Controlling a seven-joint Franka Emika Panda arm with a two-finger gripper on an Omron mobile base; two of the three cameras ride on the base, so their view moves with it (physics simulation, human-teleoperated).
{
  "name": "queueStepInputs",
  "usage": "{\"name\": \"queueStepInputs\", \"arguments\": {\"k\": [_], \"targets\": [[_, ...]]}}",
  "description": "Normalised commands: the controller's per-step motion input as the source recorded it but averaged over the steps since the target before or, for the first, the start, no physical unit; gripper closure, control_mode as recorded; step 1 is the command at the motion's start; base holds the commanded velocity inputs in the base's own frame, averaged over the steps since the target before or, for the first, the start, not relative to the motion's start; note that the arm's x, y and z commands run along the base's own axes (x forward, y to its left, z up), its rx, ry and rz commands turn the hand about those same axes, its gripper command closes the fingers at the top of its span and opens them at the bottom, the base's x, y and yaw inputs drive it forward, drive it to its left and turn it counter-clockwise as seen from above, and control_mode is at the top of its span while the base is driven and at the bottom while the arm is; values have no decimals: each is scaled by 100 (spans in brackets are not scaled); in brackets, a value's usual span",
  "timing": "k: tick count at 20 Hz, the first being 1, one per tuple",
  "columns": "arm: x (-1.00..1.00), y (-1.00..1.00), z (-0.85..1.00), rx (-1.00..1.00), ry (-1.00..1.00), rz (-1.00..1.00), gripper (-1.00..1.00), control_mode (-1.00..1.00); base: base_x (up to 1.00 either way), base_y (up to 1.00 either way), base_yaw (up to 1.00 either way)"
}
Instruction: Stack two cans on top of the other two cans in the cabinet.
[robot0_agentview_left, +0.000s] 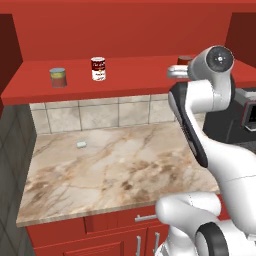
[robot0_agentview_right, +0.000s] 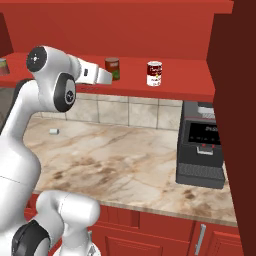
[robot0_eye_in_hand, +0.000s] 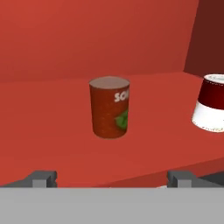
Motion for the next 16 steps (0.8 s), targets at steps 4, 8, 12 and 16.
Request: {"name": "queueStepInputs", "arguments": {"k": [4, 8, 12, 16], "targets": [[26, -15, 3, -6, 12, 4, -100, -100, 0, 0, 0], [21, -7, -3, -6, 2, 9, -100, -100, 0, 0, 0], [27, -3, -11, -3, 0, 11, -100, -100, 0, 0, 0], [28, -6, -8, -1, -3, 12, -100, -100, 0, 0, 0]]}}
